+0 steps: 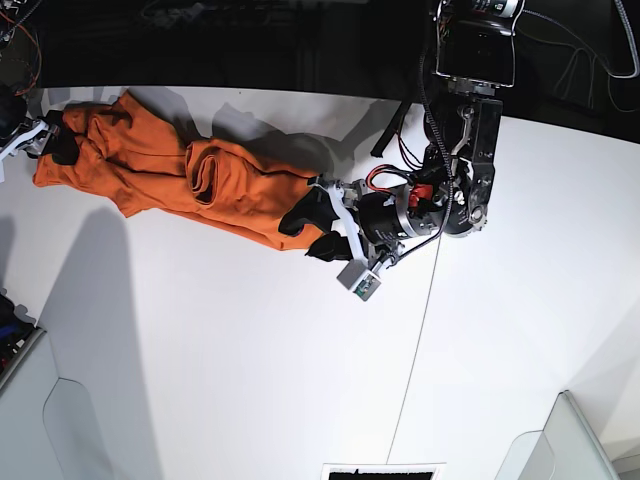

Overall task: Layout the t-shirt on the table in an organized manner, then fold the t-shirt properly
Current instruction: 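Release the fold and regrasp the folded bundle's edge with the left gripper, then grasp the bundle with both grippers and fold it together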

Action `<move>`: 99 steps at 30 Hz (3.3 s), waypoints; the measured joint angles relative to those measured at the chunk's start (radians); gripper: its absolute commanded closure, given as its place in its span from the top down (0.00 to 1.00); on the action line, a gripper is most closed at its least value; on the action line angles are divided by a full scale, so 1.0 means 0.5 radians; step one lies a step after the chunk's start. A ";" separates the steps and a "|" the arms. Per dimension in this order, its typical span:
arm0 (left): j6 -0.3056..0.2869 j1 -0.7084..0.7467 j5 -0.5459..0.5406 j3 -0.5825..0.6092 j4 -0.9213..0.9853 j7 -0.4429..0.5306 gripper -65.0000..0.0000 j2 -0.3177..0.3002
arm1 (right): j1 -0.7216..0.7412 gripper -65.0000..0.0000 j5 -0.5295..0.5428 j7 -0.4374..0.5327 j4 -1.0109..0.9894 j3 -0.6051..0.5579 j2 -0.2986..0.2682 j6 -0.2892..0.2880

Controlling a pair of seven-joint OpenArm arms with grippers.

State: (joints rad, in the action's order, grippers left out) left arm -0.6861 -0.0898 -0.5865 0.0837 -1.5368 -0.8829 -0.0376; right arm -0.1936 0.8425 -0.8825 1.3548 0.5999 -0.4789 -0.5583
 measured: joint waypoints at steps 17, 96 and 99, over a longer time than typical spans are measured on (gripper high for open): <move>-0.001 0.063 -0.002 0.001 0.000 0.003 0.67 -0.024 | 0.000 0.00 0.020 0.024 0.000 -0.005 0.098 -0.038; -0.090 0.223 -0.092 0.240 0.404 0.446 0.67 -0.129 | 0.343 0.55 -0.280 -0.016 0.905 -1.017 0.759 -0.037; -0.091 0.224 -0.093 0.240 0.404 0.445 0.67 -0.129 | 0.415 0.55 -0.280 -0.014 0.911 -0.998 0.759 -0.037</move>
State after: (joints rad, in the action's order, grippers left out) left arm -0.7315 0.0219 -0.6331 0.2035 -1.3350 -0.6605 -0.1020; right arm 0.0139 0.7025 -0.8898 1.8103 0.1009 -0.0994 -0.5766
